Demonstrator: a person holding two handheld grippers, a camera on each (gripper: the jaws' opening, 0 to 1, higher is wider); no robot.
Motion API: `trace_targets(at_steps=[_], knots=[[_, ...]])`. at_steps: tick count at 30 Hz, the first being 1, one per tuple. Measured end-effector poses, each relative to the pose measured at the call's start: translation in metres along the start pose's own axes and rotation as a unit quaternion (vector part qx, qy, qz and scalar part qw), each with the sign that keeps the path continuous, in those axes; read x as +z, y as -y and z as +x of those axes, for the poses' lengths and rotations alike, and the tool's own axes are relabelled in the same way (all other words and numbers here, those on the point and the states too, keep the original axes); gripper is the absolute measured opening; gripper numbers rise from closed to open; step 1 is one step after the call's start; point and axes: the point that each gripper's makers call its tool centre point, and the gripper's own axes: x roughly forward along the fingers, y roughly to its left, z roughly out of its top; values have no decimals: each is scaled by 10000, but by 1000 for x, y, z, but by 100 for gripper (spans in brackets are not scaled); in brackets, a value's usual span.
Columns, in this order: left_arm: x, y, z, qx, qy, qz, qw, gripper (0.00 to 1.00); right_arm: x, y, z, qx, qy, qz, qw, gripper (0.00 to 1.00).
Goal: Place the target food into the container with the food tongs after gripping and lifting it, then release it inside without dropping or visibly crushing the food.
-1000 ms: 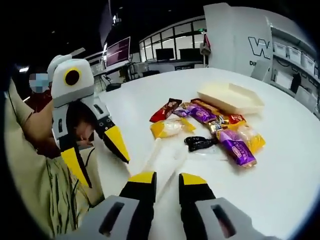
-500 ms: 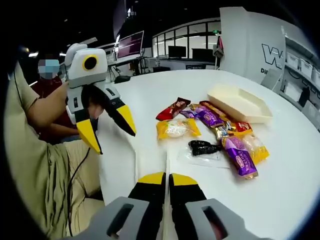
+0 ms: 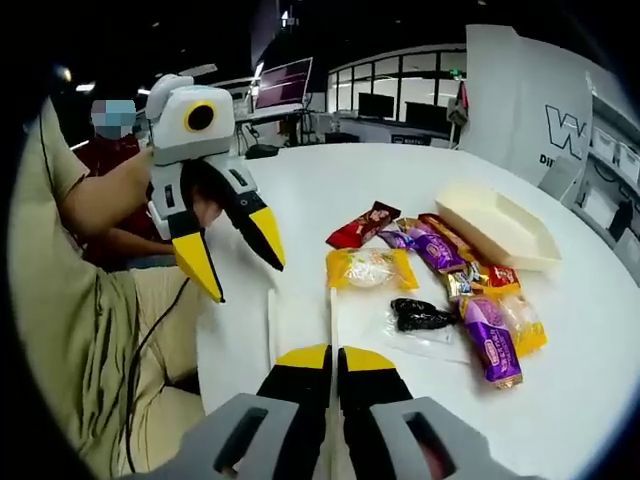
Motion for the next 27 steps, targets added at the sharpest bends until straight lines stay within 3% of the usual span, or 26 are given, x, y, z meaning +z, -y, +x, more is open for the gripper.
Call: trace_targets(at_steps=[27], knots=[[-16, -1, 1, -7, -337, 421, 9985, 7, 19, -21, 25, 733, -18, -879, 9934, 0]])
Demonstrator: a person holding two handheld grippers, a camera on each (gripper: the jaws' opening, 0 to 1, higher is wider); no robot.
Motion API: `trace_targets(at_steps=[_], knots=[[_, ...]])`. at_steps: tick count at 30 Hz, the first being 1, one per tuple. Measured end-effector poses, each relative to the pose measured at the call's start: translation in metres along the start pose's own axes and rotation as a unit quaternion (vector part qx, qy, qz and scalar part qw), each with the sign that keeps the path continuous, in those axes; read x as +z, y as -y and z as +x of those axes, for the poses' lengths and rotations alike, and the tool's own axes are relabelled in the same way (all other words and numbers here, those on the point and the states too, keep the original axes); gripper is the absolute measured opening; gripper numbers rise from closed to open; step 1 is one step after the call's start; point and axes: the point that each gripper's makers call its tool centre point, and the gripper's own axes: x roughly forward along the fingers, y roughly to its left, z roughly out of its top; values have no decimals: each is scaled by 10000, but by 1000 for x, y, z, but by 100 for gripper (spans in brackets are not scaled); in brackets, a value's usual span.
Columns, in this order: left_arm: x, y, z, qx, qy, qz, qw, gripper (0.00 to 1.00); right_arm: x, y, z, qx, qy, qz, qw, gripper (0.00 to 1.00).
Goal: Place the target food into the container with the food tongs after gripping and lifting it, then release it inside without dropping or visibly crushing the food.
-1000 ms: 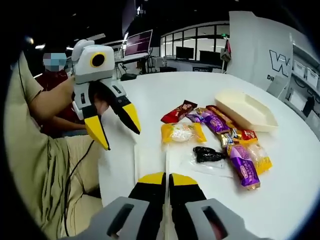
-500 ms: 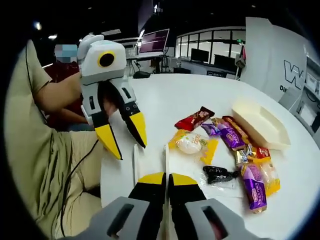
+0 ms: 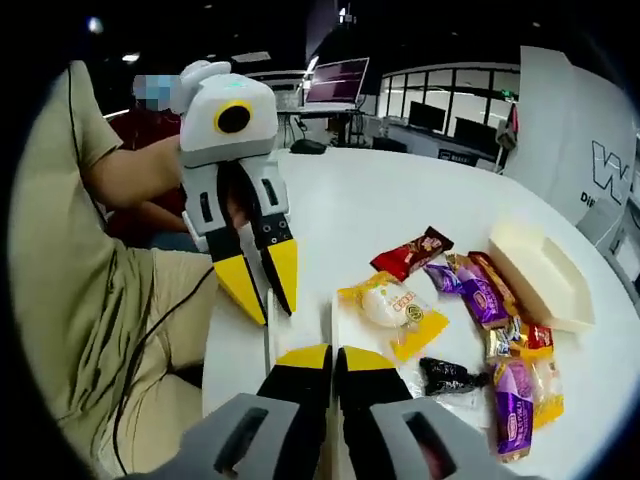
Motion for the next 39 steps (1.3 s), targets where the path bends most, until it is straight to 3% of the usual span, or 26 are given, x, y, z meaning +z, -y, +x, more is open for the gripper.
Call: trace_targets(at_steps=[9, 12, 14, 26, 30, 39], knots=[[-1, -1, -1, -17, 12, -7, 10000, 7, 4, 1, 3, 129, 89, 136, 9998, 0], [-1, 0, -1, -28, 19, -21, 10000, 7, 19, 3, 0, 184, 436, 398, 9981, 4], [-1, 0, 0, -28, 22, -28, 10000, 7, 26, 10, -1, 131, 587, 466, 9971, 1], [-1, 0, 0, -18, 58, -87, 9999, 7, 34, 33, 20, -272, 495, 246, 9981, 4], [-1, 0, 0, -14, 74, -108, 9999, 6, 31, 41, 18, -412, 400, 88, 9983, 4], [-3, -1, 3, 8, 66, -170, 9998, 7, 24, 62, 12, -657, 376, 180, 9970, 4]])
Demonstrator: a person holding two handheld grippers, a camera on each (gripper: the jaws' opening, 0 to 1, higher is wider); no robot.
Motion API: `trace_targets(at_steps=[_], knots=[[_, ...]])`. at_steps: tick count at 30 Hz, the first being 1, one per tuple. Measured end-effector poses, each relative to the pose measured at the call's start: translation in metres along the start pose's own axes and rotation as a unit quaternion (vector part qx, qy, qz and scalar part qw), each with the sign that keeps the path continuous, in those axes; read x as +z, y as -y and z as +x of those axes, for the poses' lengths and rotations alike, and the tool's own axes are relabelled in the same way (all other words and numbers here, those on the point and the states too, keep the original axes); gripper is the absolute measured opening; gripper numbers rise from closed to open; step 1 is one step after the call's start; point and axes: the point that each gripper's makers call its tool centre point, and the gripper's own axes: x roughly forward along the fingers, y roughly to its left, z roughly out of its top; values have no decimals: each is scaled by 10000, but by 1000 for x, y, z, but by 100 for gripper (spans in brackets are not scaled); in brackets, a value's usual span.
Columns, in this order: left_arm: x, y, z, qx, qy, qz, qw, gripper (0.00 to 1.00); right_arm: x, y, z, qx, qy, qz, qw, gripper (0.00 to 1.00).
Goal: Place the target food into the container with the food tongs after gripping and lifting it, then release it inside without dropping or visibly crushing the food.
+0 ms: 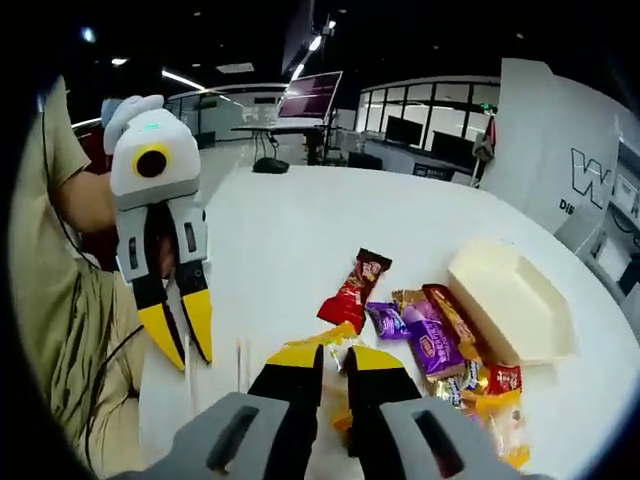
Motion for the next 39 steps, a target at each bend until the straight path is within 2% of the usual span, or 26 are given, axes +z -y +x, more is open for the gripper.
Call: trace_targets(at_steps=[6, 17, 24, 29, 39], knots=[[0, 0, 0, 18, 11, -33, 10000, 7, 1, 5, -4, -67, 5, 6, 10000, 4], [3, -1, 4, 2, -46, 82, 10000, 8, 3, 9, -27, -84, 139, 117, 9998, 6], [3, 0, 7, 1, -224, 465, 9987, 8, -1, 3, -39, 8, 228, 184, 9996, 7], [3, 4, 8, -90, -351, 731, 9967, 12, -8, -5, -47, 129, 228, 144, 9996, 9], [5, 6, 12, -163, -531, 962, 9938, 14, -19, -19, -61, 259, 245, 133, 9993, 15]])
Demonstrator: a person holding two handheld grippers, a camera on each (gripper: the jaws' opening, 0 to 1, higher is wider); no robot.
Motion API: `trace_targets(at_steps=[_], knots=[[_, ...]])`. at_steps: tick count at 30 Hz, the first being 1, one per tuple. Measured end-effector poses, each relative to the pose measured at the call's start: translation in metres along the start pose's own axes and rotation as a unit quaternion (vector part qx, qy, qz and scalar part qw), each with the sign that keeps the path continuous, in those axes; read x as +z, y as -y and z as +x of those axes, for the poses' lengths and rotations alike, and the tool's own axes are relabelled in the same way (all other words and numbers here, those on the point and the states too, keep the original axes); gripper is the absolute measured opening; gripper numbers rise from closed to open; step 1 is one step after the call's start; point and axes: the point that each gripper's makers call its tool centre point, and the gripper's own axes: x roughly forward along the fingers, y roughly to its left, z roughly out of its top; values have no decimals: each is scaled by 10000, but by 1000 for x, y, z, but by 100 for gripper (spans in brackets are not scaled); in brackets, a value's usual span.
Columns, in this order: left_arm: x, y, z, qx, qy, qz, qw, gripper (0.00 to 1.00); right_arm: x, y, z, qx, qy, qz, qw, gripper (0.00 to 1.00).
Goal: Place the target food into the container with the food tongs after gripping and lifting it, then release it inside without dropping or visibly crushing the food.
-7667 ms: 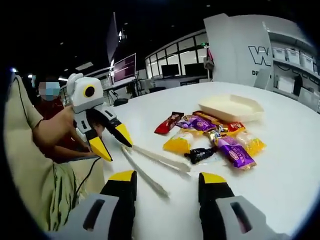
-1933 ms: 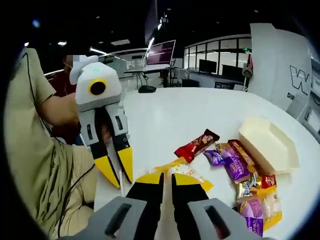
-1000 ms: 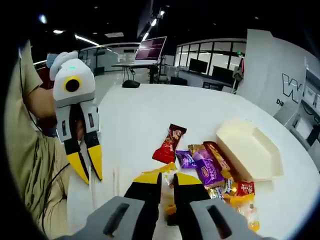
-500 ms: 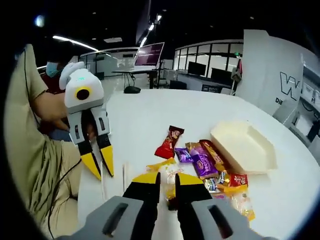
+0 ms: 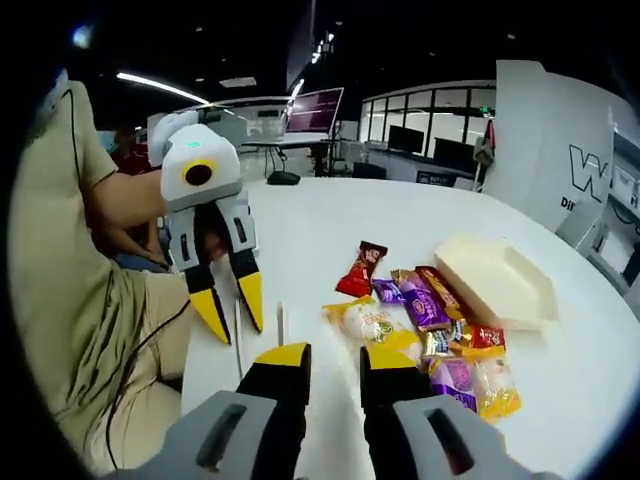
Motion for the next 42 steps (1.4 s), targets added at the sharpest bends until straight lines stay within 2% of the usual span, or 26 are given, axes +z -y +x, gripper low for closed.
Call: trace_targets(at_steps=[6, 12, 18, 24, 28, 42], knots=[[1, -2, 2, -85, -112, 76, 9999, 12, -10, -3, -7, 25, -34, 67, 10000, 17], [0, 0, 3, -314, -251, 92, 9992, 9, -17, -8, -13, 82, -60, 82, 9999, 18], [0, -2, 4, -422, -271, 36, 9987, 5, -21, -12, -18, 150, -63, 95, 9998, 19], [0, 1, 4, -531, -255, -7, 9983, 4, -25, -15, -21, 184, -65, 127, 9997, 21], [1, 6, 4, -720, -161, -59, 9973, 2, -26, -17, -21, 219, -63, 156, 9996, 22], [0, 3, 4, -820, 43, -256, 9963, 1, -33, -20, -24, 248, -68, 235, 9994, 26]])
